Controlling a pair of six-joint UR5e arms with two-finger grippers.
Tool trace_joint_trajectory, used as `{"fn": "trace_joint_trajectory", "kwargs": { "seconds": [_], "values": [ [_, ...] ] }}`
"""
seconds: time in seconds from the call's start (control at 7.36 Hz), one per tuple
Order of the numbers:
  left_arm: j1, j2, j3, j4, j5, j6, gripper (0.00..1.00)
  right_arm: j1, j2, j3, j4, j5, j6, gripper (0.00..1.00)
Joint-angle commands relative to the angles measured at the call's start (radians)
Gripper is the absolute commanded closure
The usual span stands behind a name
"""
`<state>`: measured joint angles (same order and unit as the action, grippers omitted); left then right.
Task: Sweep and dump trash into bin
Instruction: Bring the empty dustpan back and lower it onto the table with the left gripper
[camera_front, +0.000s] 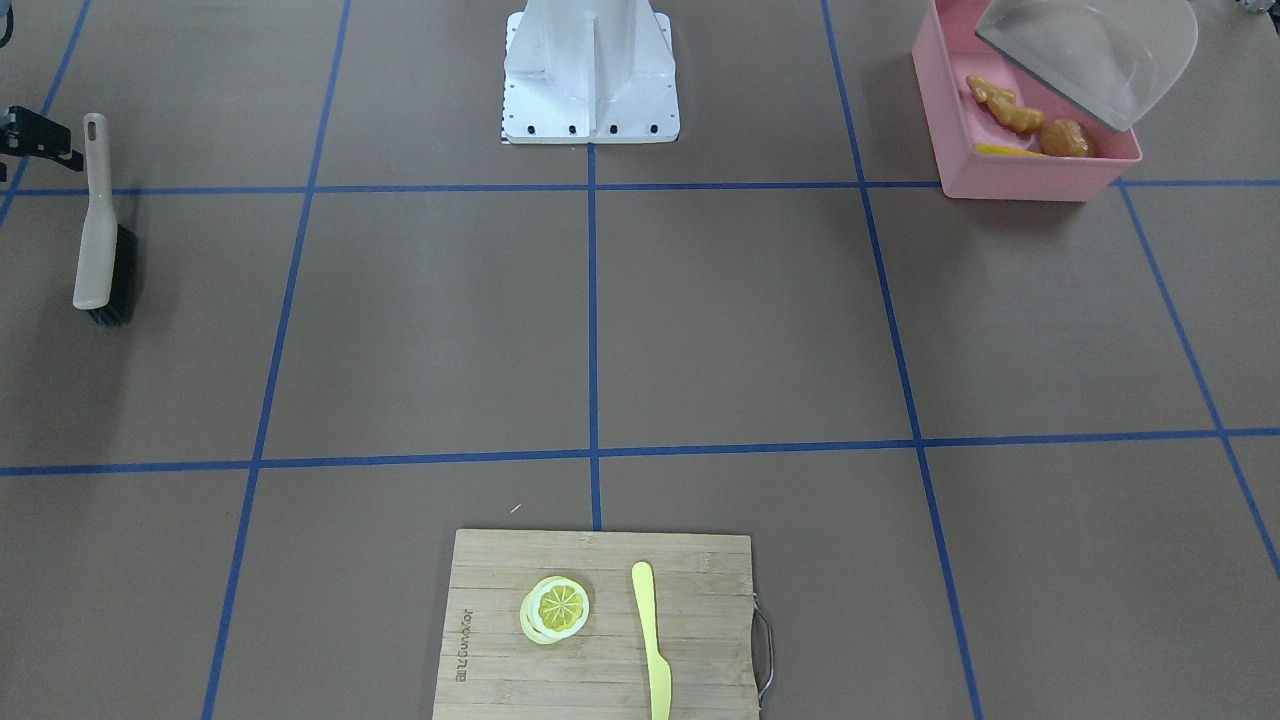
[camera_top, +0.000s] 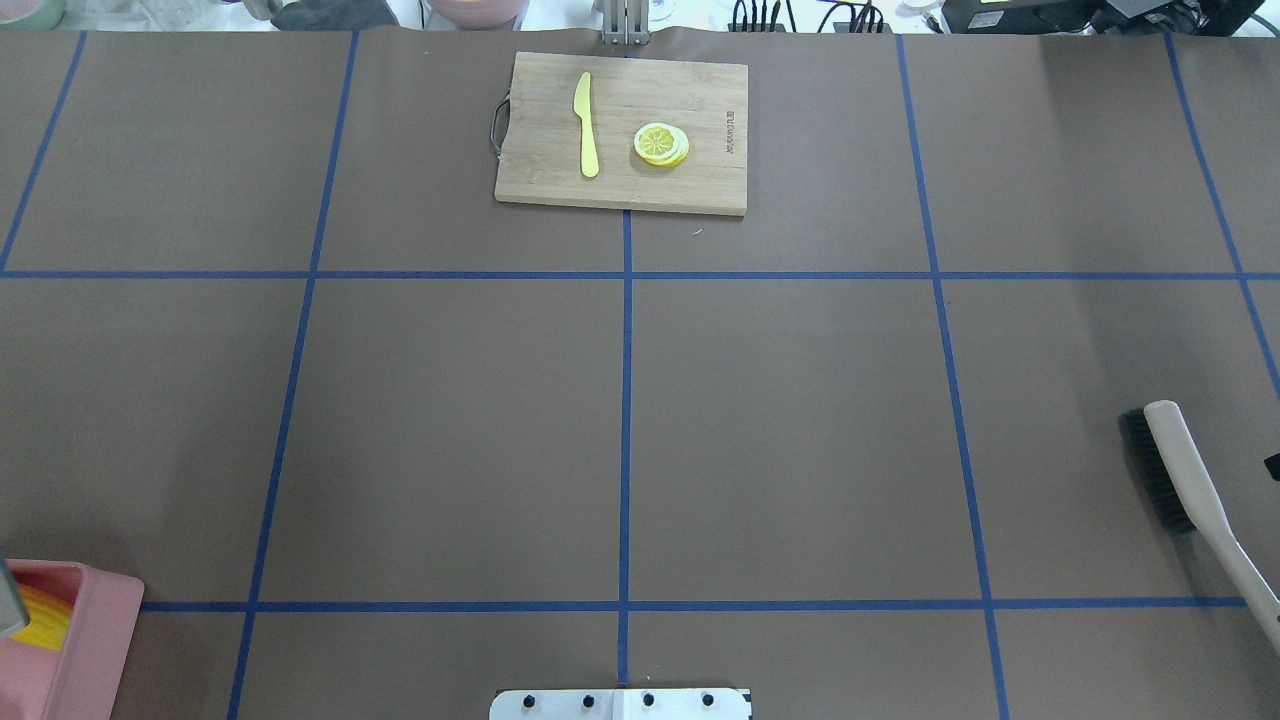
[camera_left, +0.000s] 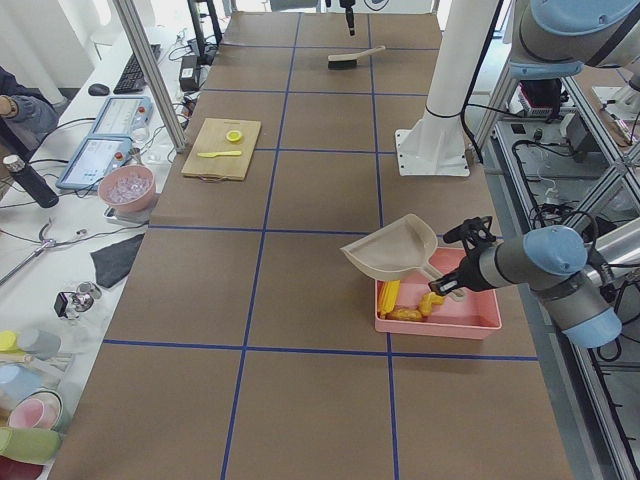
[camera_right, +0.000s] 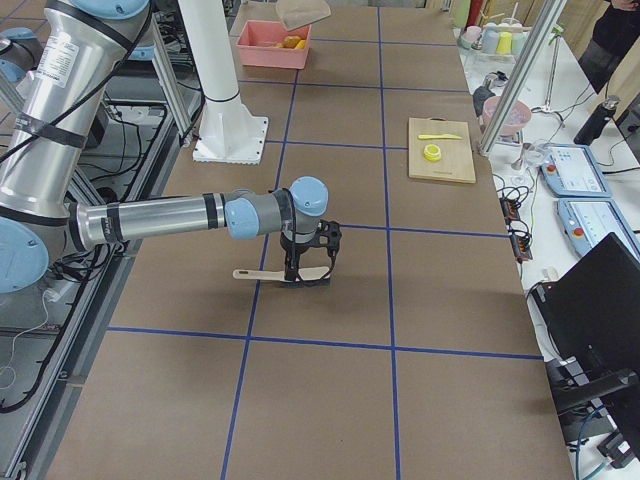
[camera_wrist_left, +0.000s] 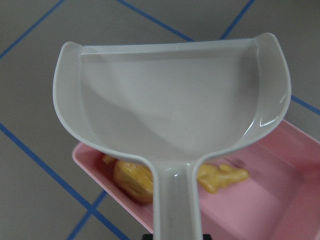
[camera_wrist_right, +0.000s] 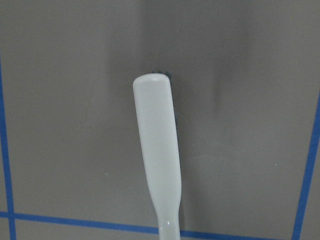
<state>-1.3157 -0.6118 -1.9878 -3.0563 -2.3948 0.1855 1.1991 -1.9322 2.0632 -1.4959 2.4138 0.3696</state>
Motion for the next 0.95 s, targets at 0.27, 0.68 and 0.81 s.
{"fn": "trace_joint_trajectory", "kwargs": {
  "seconds": [0.27,0.68,0.81],
  "values": [
    [0.203,-0.424,0.004,0.224,0.083,0.056,0.86,0.201,0.071,-0.011,0.003,-0.099,-0.005,0.0],
    [0.438,-0.634,0.01,0.337,0.141,0.077,0.87,0.296,0.101,-0.103,0.006,-0.131,-0.006,0.0],
    [0.487,-0.757,0.027,0.437,0.144,0.078,0.88,0.319,0.163,-0.145,0.002,-0.133,-0.012,0.0]
  ]
}}
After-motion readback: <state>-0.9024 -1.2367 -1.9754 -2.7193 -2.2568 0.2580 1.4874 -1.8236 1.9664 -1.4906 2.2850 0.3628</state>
